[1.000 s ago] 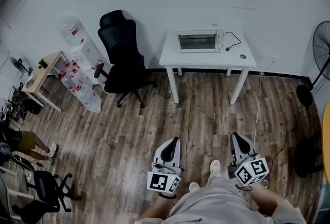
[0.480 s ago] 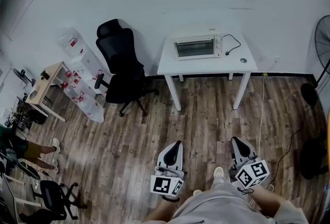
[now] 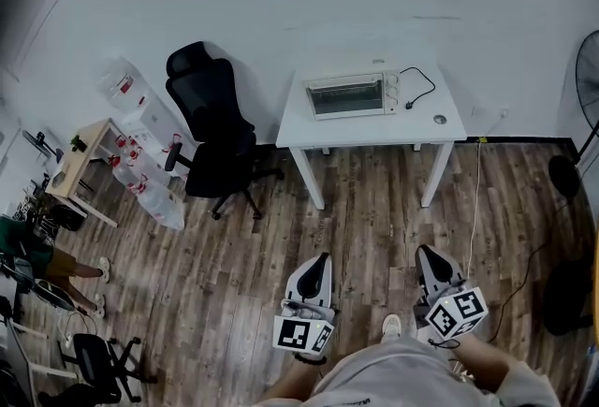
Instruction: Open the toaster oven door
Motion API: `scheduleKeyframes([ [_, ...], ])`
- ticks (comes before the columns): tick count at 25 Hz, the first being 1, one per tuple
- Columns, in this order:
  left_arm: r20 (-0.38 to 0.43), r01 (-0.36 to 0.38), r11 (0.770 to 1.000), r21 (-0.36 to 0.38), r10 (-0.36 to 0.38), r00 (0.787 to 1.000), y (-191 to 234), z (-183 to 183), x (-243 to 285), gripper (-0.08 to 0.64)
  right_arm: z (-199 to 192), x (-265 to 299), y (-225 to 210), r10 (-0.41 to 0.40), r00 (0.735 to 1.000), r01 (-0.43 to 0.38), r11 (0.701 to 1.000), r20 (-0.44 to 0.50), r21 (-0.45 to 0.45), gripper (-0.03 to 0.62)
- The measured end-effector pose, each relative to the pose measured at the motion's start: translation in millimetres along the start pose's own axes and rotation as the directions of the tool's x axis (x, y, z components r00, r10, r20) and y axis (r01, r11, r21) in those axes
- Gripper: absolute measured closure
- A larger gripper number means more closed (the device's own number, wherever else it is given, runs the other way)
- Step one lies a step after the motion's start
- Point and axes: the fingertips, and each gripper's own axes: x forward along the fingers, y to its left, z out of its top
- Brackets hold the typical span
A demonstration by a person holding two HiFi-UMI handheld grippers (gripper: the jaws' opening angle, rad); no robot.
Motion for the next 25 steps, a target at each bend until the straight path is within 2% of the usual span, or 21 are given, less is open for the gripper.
scheduleKeyframes([
  [13,-0.003,-0.023,1.000,0.018,0.023,1.000,-16.1,-11.2,75.2,0.554,22.0,33.6,-65.1,0.036,0.999,-0.036,0.999,-0.006,0.007,0.575],
  [18,0.002,-0.029,0.999,0.026,0.029,1.000,-30.7,-16.1,96.3,0.554,26.0,36.1,-86.2,0.059,0.998,-0.059,0.998,-0.009,0.007,0.575],
  [25,-0.010,-0.029,0.999,0.026,0.029,1.000,-47.4,-17.6,109.4,0.554,27.5,33.2,-105.7,0.049,0.999,-0.049,0.998,-0.009,0.035,0.575],
])
